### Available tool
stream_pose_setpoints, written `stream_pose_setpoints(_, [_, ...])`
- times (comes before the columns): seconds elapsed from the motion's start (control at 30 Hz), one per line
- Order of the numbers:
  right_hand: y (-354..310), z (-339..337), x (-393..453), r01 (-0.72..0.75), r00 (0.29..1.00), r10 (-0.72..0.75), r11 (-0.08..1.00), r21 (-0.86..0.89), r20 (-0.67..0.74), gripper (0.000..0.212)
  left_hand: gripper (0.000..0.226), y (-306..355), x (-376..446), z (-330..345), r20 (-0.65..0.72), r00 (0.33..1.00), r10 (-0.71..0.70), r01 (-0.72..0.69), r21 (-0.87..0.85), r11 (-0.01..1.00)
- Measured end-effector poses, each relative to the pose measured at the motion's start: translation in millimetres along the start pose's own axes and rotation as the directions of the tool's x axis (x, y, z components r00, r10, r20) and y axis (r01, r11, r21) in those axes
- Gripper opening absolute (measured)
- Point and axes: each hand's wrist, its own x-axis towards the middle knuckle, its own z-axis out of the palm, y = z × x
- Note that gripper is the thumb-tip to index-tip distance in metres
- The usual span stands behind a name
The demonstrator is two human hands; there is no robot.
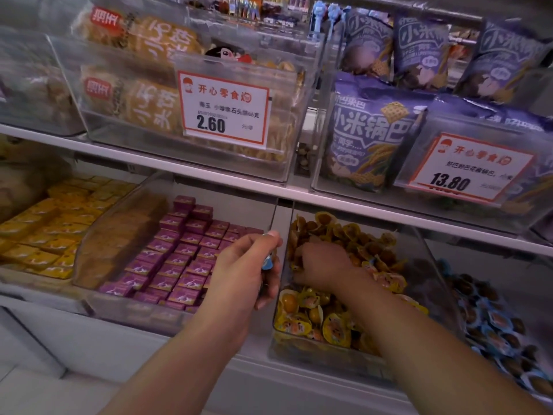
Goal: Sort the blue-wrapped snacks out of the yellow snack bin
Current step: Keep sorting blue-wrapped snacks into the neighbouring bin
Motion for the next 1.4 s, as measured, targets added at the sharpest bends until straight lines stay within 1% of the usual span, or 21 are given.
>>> stream_pose_setpoints(0.13, [26.3, -8.2, -7.1, 0.011, 0.998, -0.013, 0.999, 0.041, 0.065, 0.024, 0.028, -1.0, 0.2, -0.5, 0.005, 1.0, 0.001, -0.001, 0.037, 0.999])
stream_pose_setpoints(0.3, [27.3, -6.6, -16.8, 0.013, 0.998, -0.008, 0.997, -0.075, 0.068, 0.016, 0.032, 0.8, 0.6, 0.4, 0.007, 1.0, -0.001, 0.001, 0.035, 0.999])
stream_pose_setpoints(0.37, [17.8, -8.0, -16.9, 0.033, 0.999, -0.032, 0.998, -0.059, 0.023, 0.02, 0.032, 0.0, 0.7, 1.4, 0.006, 1.0, 0.003, -0.003, 0.032, 0.999])
stream_pose_setpoints(0.47, [2.7, -9.2, -17.1, 0.109, 0.989, -0.11, 0.994, -0.014, -0.097, 0.027, 0.032, -1.2, 1.1, 3.1, 0.005, 1.0, 0.01, -0.01, 0.027, 1.0])
stream_pose_setpoints(0.57, [-11.4, -2.1, -14.7, 0.14, 0.989, -0.14, 0.99, 0.002, -0.036, 0.036, 0.033, -1.6, 1.6, 3.9, -0.005, 1.0, 0.025, -0.025, 0.02, 0.999])
stream_pose_setpoints(0.63, [-14.8, 3.3, -10.6, 0.116, 0.993, -0.116, 0.993, 0.003, -0.039, 0.035, 0.031, -2.0, 1.8, 4.4, -0.008, 0.999, 0.042, -0.042, 0.033, 0.999])
stream_pose_setpoints(0.77, [-11.3, 11.9, -7.7, 0.113, 0.986, -0.11, 0.993, 0.018, -0.125, 0.022, 0.02, -5.9, 2.7, 6.3, -0.007, 0.995, 0.096, -0.095, 0.104, 0.99])
stream_pose_setpoints(0.83, [-5.6, 14.1, -10.1, 0.101, 0.984, -0.092, 0.993, 0.056, -0.152, 0.022, 0.016, -8.8, 1.9, 9.3, 0.006, 0.99, 0.138, -0.137, 0.162, 0.977])
stream_pose_setpoints(0.87, [-2.8, 13.7, -12.5, 0.089, 0.985, -0.07, 0.99, 0.111, -0.159, 0.024, 0.015, -10.5, 0.9, 11.4, 0.019, 0.988, 0.154, -0.155, 0.182, 0.971])
stream_pose_setpoints(0.93, [1.7, 6.4, -20.2, 0.044, 0.979, 0.02, 0.95, 0.309, -0.203, 0.024, 0.014, -14.5, -1.3, 16.5, 0.061, 0.983, 0.175, -0.183, 0.191, 0.964])
stream_pose_setpoints(1.0, [7.9, -6.7, -31.4, -0.031, 0.951, 0.189, 0.843, 0.537, -0.243, 0.024, 0.013, -18.3, -2.2, 22.9, 0.081, 0.98, 0.18, -0.192, 0.183, 0.964])
stream_pose_setpoints(1.03, [11.8, -14.3, -40.5, -0.073, 0.93, 0.293, 0.739, 0.669, -0.222, 0.025, 0.012, -20.3, -2.1, 26.3, 0.077, 0.981, 0.18, -0.191, 0.176, 0.966])
stream_pose_setpoints(1.07, [15.3, -21.6, -52.2, -0.087, 0.908, 0.382, 0.571, 0.816, -0.171, 0.026, 0.01, -22.3, -1.9, 30.3, 0.067, 0.98, 0.188, -0.197, 0.174, 0.965])
stream_pose_setpoints(1.1, [17.6, -28.4, -66.9, -0.069, 0.892, 0.443, 0.339, 0.938, -0.094, 0.028, 0.008, -25.1, -1.6, 33.8, 0.056, 0.975, 0.213, -0.22, 0.198, 0.955])
stream_pose_setpoints(1.13, [19.2, -33.2, -83.2, -0.054, 0.887, 0.462, 0.095, 0.994, 0.004, 0.028, 0.006, -28.9, -1.1, 37.6, 0.048, 0.964, 0.26, -0.263, 0.256, 0.93])
stream_pose_setpoints(1.17, [19.9, -36.2, -100.2, -0.048, 0.893, 0.441, -0.114, 0.992, 0.094, 0.027, 0.005, -33.5, -0.8, 42.2, 0.054, 0.946, 0.32, -0.32, 0.33, 0.888])
stream_pose_setpoints(1.2, [19.6, -37.3, -116.4, -0.055, 0.903, 0.395, -0.288, 0.956, 0.171, 0.025, 0.007, -38.6, -1.2, 47.9, 0.075, 0.923, 0.378, -0.374, 0.405, 0.834])
stream_pose_setpoints(1.23, [18.3, -38.3, -131.6, -0.067, 0.917, 0.327, -0.437, 0.897, 0.227, 0.023, 0.011, -43.7, -2.4, 54.6, 0.104, 0.899, 0.425, -0.419, 0.479, 0.771])
stream_pose_setpoints(1.27, [16.0, -39.6, -143.9, -0.084, 0.934, 0.248, -0.551, 0.83, 0.259, 0.023, 0.014, -49.2, -3.5, 61.8, 0.134, 0.876, 0.464, -0.457, 0.539, 0.708])
stream_pose_setpoints(1.33, [11.2, -42.9, -160.0, -0.132, 0.958, 0.1, -0.679, 0.722, 0.269, 0.035, 0.016, -60.0, -4.8, 78.8, 0.199, 0.838, 0.508, -0.512, 0.608, 0.607])
stream_pose_setpoints(1.4, [10.4, -44.1, -166.4, -0.16, 0.964, 0.032, -0.725, 0.67, 0.265, 0.046, 0.019, -69.4, -6.0, 94.2, 0.266, 0.829, 0.492, -0.532, 0.646, 0.547])
